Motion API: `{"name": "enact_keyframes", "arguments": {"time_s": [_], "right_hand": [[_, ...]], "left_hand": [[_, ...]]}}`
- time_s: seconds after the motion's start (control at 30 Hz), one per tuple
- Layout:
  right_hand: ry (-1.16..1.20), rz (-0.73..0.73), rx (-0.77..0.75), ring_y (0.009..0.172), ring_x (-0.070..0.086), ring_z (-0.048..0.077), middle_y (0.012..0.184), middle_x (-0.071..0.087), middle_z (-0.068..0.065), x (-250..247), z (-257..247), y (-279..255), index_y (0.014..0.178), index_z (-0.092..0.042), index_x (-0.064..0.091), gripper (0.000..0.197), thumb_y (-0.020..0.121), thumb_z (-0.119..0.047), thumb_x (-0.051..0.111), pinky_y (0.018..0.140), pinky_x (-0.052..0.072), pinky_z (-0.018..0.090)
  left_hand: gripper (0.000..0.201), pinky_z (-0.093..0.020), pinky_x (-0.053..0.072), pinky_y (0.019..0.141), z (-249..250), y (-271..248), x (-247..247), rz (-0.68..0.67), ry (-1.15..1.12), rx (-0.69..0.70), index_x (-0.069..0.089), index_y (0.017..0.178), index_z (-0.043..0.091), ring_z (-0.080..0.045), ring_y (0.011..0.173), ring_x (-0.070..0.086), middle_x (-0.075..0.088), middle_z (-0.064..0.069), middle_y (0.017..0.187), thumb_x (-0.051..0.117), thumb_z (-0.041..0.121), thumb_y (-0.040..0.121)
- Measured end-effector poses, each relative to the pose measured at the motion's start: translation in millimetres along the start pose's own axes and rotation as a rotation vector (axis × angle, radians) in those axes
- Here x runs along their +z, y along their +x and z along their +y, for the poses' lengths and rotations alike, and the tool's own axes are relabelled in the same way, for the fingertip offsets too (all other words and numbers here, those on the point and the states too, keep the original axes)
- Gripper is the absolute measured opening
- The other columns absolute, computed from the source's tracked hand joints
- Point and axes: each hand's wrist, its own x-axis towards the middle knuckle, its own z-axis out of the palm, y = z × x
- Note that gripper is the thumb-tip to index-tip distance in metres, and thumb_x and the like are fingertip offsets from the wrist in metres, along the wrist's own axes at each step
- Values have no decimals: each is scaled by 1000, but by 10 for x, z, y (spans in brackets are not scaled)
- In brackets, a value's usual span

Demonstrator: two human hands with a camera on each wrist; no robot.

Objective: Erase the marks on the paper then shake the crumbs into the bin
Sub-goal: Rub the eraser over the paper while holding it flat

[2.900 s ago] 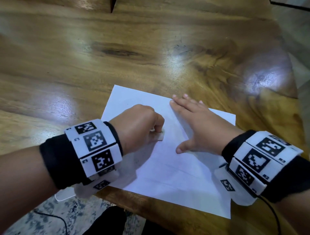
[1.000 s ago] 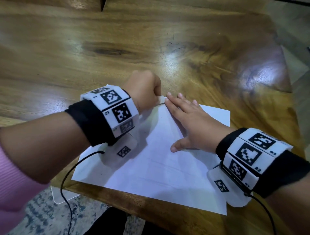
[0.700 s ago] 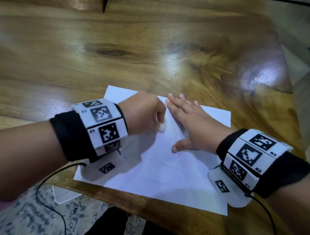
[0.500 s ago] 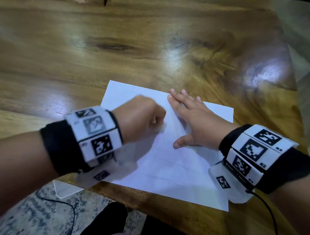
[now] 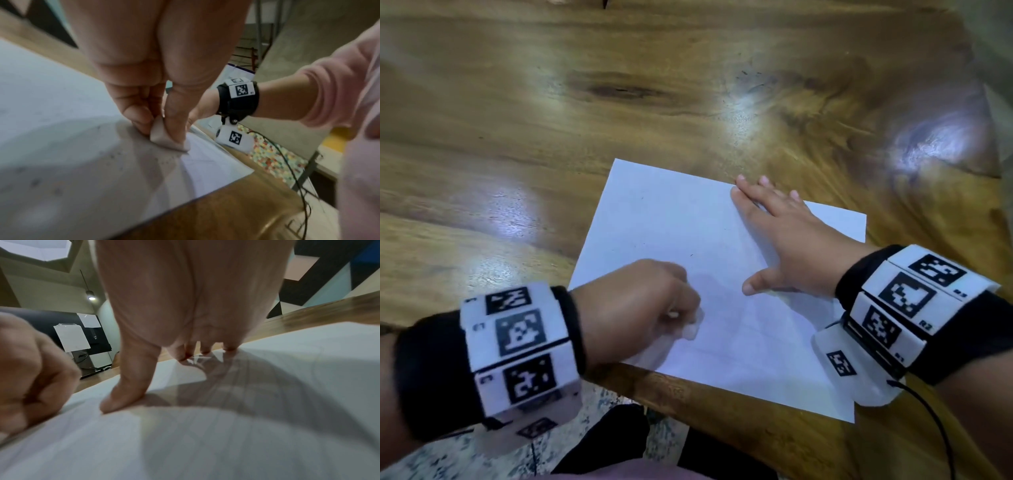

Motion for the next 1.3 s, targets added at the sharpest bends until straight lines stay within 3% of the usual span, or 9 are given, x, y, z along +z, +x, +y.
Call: {"name": "enact_keyframes", "arguments": {"time_s": [0.23, 0.43, 0.57, 0.67, 0.83, 0.9, 1.07, 1.23, 1.3], "right_hand": [[6, 4, -1, 142, -23, 13, 155, -24, -8, 0, -5, -1, 147, -19, -13, 118, 70, -49, 72, 113, -13, 31], [3, 3, -1, 142, -22, 14, 155, -23, -8, 5, -7, 2, 147, -19, -13, 119, 70, -49, 72, 114, -13, 32], [6, 8, -2, 142, -23, 13, 155, -23, -8, 6, 0, 3, 147, -19, -13, 119, 70, -49, 72, 113, -13, 31], [12, 10, -5, 142, -23, 12, 155, -23, -8, 7, 1, 7, 147, -20, -12, 119, 70, -49, 73, 112, -14, 30], [9, 5, -2, 142, -23, 13, 155, -23, -9, 4, 2, 5, 147, -20, -13, 119, 70, -49, 73, 112, -14, 29], [11, 5, -1, 142, -23, 12, 155, -23, -9, -2, -3, 5, 147, -20, -13, 119, 70, -48, 73, 112, -14, 30], [19, 6, -3, 142, -23, 12, 155, -23, -8, -5, -4, 1, 147, -19, -13, 119, 70, -48, 73, 111, -14, 29], [15, 6, -4, 142, -23, 13, 155, -23, -9, 7, 3, 8, 147, -20, -13, 119, 70, -48, 73, 111, -15, 29], [8, 11, -3, 142, -23, 13, 155, -23, -8, 11, 7, 13, 147, -20, -13, 119, 69, -49, 73, 112, -14, 29]], "left_hand": [[11, -24, 34, 61, -85, 486, -331, 338, 108, -100, 67, 73, 16, -20, 65, 51, 53, 0, 69, 68, 27, 75], [4, -6, 31, 56, -58, -28, -58, 14, -25, -31, 64, 68, 21, 5, 56, 48, 47, 14, 63, 64, 20, 71], [8, -22, 34, 59, -100, 332, -338, 296, 101, -94, 68, 73, 20, -19, 65, 53, 53, 3, 68, 70, 27, 72], [13, -22, 28, 53, -116, 428, -343, 376, 140, -94, 67, 73, 14, -20, 64, 48, 52, 0, 68, 68, 27, 75], [6, -4, 33, 58, -49, 33, -98, -38, 9, -25, 66, 67, 17, 1, 57, 49, 47, 17, 61, 70, 15, 71], [4, -2, 33, 57, -61, 133, -183, 10, 33, -48, 68, 70, 16, 5, 58, 51, 48, 19, 58, 71, 14, 71], [11, -26, 21, 55, -58, 411, -320, 356, 132, -161, 66, 76, 14, -18, 66, 45, 48, 1, 64, 68, 25, 77], [5, -3, 33, 56, -52, 153, -169, -93, 66, -48, 64, 70, 15, 5, 61, 52, 52, 14, 63, 67, 13, 73], [6, -10, 31, 55, -60, 263, -248, -10, 109, -42, 66, 72, 17, -3, 60, 49, 56, 9, 68, 61, 18, 73]]}}
